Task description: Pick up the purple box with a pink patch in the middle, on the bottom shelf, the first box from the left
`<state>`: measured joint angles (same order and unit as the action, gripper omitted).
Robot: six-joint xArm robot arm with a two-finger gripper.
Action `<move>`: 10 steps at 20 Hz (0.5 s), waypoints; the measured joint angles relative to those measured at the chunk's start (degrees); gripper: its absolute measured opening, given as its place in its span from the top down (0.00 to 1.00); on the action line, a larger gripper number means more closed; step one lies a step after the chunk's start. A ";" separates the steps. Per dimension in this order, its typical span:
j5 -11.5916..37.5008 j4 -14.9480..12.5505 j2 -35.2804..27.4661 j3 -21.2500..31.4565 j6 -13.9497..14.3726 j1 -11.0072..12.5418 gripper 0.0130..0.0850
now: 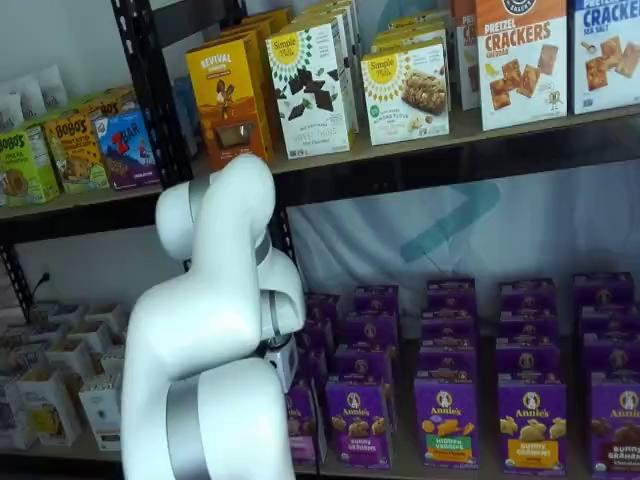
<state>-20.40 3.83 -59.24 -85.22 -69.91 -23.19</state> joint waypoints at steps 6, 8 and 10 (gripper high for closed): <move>-1.69 0.31 -0.09 -0.69 -0.10 -0.18 0.00; -2.08 0.20 -0.09 -0.82 0.08 -0.24 0.11; -1.87 -0.04 -0.07 -0.66 0.32 -0.27 0.17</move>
<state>-22.27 3.78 -59.31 -85.89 -69.59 -23.47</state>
